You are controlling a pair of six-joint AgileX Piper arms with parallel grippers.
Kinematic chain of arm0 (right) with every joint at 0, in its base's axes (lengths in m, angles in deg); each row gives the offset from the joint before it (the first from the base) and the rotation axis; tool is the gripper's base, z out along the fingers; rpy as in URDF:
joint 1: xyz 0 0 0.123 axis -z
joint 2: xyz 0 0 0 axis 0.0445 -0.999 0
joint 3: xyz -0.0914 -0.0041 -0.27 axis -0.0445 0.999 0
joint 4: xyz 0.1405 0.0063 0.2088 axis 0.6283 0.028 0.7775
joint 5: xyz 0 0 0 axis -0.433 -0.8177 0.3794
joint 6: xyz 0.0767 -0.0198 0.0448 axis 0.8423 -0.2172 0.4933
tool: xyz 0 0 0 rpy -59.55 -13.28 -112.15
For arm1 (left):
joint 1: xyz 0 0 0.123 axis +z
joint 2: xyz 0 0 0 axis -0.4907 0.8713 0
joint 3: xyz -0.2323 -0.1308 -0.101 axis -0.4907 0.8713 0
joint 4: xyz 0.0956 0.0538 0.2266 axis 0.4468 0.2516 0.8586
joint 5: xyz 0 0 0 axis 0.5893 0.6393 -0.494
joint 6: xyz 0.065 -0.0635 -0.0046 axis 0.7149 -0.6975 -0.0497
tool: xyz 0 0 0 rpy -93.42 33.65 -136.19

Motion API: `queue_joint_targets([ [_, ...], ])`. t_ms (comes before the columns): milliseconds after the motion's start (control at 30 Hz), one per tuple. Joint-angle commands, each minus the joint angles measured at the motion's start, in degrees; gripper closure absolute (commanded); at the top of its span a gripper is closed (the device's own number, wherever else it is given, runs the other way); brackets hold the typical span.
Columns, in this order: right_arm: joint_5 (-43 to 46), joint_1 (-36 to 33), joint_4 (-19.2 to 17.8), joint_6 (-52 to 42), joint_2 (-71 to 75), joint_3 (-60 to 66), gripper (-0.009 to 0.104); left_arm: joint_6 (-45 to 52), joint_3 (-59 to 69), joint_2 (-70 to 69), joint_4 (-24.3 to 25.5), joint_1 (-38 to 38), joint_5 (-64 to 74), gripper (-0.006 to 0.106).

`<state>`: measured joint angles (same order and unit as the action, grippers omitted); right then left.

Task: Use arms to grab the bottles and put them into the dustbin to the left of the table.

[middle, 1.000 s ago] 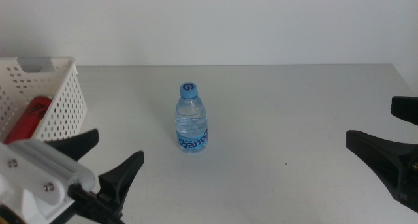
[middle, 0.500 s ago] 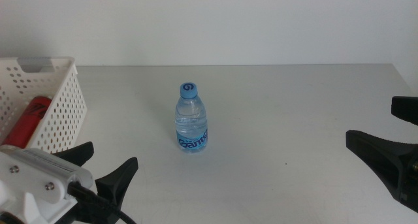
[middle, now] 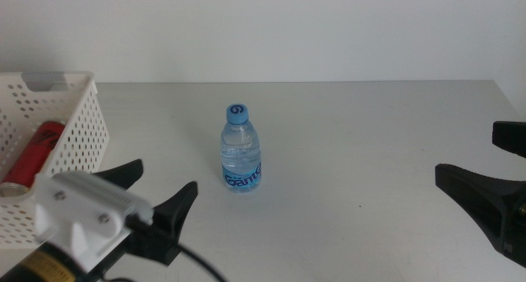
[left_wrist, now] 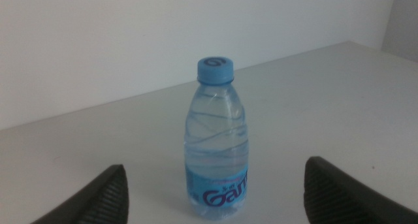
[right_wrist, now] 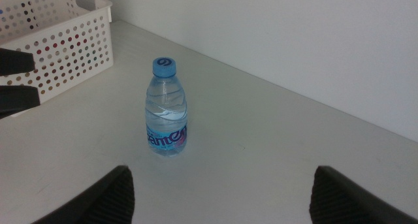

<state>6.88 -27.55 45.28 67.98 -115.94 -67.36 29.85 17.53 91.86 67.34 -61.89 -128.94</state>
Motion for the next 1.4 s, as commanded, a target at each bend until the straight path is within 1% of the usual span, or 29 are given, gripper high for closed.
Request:
queue_joint_targets([
  [0, 3.87, -0.22, 0.06, -0.24, 0.07, -1.8, 0.008, -2.24, -4.12, 3.37, 0.6, -0.01, -6.86, 0.011],
  [233, 3.87, -0.22, 0.06, -0.24, 0.07, -1.8, 0.008, -2.5, -14.81, 15.13, 1.97, -0.01, -6.74, 0.011],
  [633, 3.87, -0.22, 0.06, -0.24, 0.07, -1.8, 0.008, -2.51, -30.63, 29.99, 1.85, -0.01, -5.72, 0.011],
  [767, 3.87, -0.22, 0.06, -0.24, 0.07, -1.8, 0.008, -2.51, -34.09, 34.02, 0.84, 0.09, -5.45, 0.011],
  [1067, 3.87, -0.22, 0.06, -0.24, 0.07, -1.8, 0.008, -2.56, -36.37, 41.67, -0.02, 0.6, -7.11, 0.011],
  [1367, 3.87, -0.22, 0.06, -0.24, 0.07, -1.8, 0.008, -2.56, -36.37, 45.33, -0.02, 0.6, -11.42, 0.011],
])
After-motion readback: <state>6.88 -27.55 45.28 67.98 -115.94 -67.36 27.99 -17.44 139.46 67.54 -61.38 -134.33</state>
